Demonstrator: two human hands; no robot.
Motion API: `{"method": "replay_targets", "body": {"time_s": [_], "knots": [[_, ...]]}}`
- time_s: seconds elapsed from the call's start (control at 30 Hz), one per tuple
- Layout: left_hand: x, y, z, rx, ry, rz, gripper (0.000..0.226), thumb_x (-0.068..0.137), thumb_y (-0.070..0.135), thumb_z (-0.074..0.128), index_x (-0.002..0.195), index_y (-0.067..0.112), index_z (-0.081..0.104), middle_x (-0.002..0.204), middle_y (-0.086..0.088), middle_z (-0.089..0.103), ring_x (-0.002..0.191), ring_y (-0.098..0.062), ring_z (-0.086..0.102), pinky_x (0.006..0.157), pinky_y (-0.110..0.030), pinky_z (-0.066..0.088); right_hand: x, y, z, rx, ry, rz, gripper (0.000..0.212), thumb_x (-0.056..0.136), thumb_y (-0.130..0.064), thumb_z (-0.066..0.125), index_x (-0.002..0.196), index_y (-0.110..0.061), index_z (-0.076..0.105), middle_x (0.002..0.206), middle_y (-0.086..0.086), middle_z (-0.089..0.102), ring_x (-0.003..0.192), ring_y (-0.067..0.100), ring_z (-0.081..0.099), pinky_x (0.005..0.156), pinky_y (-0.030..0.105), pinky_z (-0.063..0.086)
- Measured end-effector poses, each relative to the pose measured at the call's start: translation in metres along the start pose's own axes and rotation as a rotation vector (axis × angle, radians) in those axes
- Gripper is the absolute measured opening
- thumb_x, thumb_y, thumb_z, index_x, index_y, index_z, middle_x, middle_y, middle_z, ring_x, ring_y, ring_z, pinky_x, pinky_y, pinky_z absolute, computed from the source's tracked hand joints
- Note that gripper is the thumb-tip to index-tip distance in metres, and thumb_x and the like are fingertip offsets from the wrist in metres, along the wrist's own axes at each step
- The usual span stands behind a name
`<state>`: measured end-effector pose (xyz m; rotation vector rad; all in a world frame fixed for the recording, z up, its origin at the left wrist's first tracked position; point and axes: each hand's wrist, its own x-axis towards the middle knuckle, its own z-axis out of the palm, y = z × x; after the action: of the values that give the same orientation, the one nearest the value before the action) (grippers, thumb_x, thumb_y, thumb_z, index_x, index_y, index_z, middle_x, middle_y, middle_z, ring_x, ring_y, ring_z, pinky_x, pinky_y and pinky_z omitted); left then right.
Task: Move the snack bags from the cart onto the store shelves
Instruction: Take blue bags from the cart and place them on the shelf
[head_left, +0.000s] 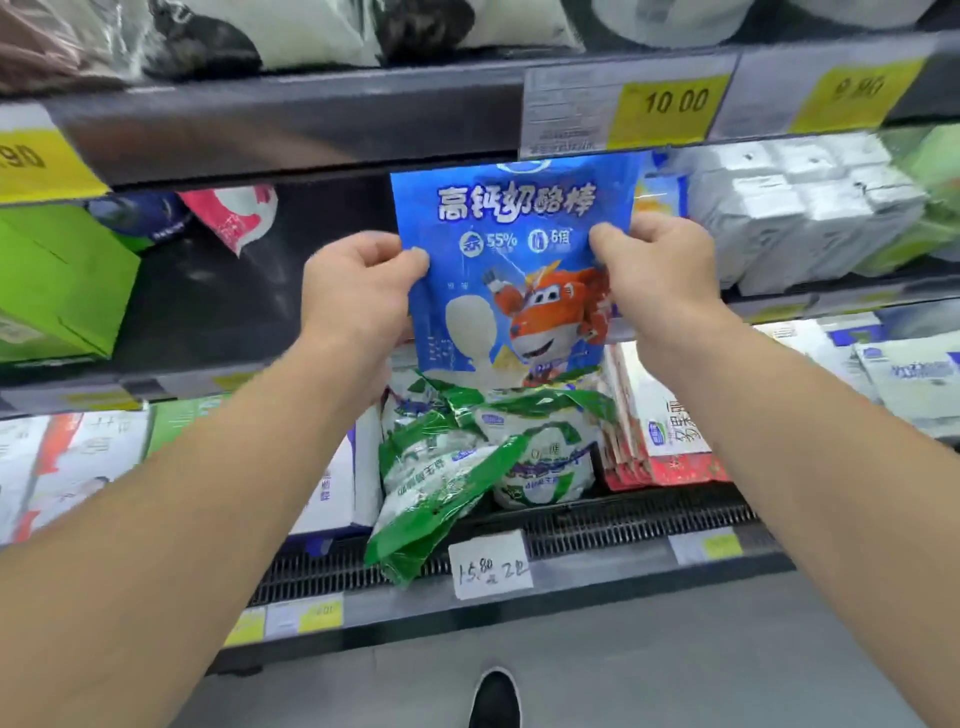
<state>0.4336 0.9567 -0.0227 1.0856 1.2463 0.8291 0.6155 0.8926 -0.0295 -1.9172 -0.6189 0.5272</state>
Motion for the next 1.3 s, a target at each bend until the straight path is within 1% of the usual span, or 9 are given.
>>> {"method": "replay_targets", "body": {"time_s": [0.13,0.27,0.4,0.53,0.7,0.9,1.0,1.13,1.3], "knots": [[0.018,0.014,0.01,-0.092,0.04,0.059,0.02,0.087,0.006,0.061,0.071,0.018,0.062,0.087,-0.011,0.069,0.078,-0.027,0.063,0.063,-0.036,0.049,0.023,-0.021,-0.002,0.029,-0.008,-0.067,0.03,0.077,-0.027,0.06,0.056,-0.014,0.043,0.055,-0.003,0.032,0.061,0.016,0.029,0.056,0.033,0.024],[0.027,0.006,0.009,-0.04,0.086,0.098,0.02,0.074,0.012,0.066,0.061,0.027,0.071,0.082,0.001,0.072,0.079,-0.018,0.063,0.08,-0.041,0.053,0.028,-0.024,0.002,0.237,-0.07,0.037,0.02,0.072,-0.028,0.063,0.058,-0.017,0.054,0.059,-0.005,0.048,0.062,0.018,0.044,0.061,0.035,0.044],[0.021,-0.016,0.008,0.139,0.097,0.062,0.022,0.087,0.012,0.066,0.069,0.025,0.066,0.062,0.011,0.065,0.054,-0.007,0.054,0.062,-0.026,0.048,0.011,0.001,0.002,0.401,-0.196,0.174,0.02,0.09,-0.003,0.059,0.079,-0.02,0.057,0.075,0.006,0.061,0.065,0.018,0.057,0.062,0.027,0.049],[0.016,-0.024,0.014,0.099,0.046,-0.004,0.015,0.092,0.011,0.057,0.083,0.02,0.065,0.081,-0.004,0.071,0.073,-0.016,0.066,0.073,-0.029,0.058,-0.005,0.026,0.001,0.368,-0.196,0.113,0.032,0.069,-0.013,0.068,0.101,-0.019,0.063,0.095,0.003,0.07,0.086,0.017,0.064,0.079,0.031,0.053],[0.015,-0.019,0.019,-0.034,-0.015,0.003,0.016,0.091,0.007,0.058,0.091,0.02,0.067,0.092,-0.004,0.074,0.093,-0.019,0.072,0.085,-0.031,0.058,0.013,0.019,0.001,0.405,-0.2,0.119,0.021,0.068,-0.012,0.063,0.087,-0.022,0.062,0.087,0.002,0.065,0.084,0.016,0.06,0.09,0.036,0.053],[0.001,-0.027,0.003,-0.064,-0.036,-0.005,0.045,0.089,0.009,0.066,0.132,0.018,0.055,0.129,-0.002,0.059,0.117,-0.019,0.062,0.09,-0.038,0.057,-0.014,0.029,-0.01,0.216,-0.135,0.045,0.042,0.067,-0.028,0.068,0.106,-0.038,0.058,0.113,-0.015,0.06,0.112,0.013,0.061,0.1,0.042,0.05],[-0.009,-0.033,-0.013,0.014,0.012,0.035,0.041,0.087,0.012,0.068,0.127,0.019,0.06,0.12,0.002,0.065,0.11,-0.013,0.066,0.089,-0.037,0.058,-0.039,0.036,-0.009,0.135,-0.146,0.032,0.034,0.072,-0.025,0.065,0.105,-0.031,0.061,0.107,-0.011,0.064,0.102,0.007,0.062,0.095,0.035,0.051],[-0.039,-0.048,-0.042,0.132,0.003,0.052,0.033,0.085,0.016,0.068,0.118,0.019,0.068,0.111,0.005,0.071,0.104,-0.008,0.067,0.093,-0.039,0.056,-0.077,0.039,0.0,-0.073,-0.285,-0.027,0.027,0.084,-0.018,0.064,0.11,-0.024,0.063,0.104,-0.013,0.065,0.081,-0.014,0.057,0.072,0.007,0.043],[-0.069,-0.068,-0.097,0.228,0.038,0.006,0.029,0.087,0.017,0.069,0.116,0.019,0.068,0.109,0.007,0.071,0.101,-0.006,0.066,0.096,-0.038,0.054,-0.131,0.021,0.038,-0.226,-0.479,-0.081,0.03,0.087,-0.022,0.063,0.116,-0.026,0.061,0.112,-0.015,0.063,0.103,0.001,0.059,0.086,0.021,0.045]]}}
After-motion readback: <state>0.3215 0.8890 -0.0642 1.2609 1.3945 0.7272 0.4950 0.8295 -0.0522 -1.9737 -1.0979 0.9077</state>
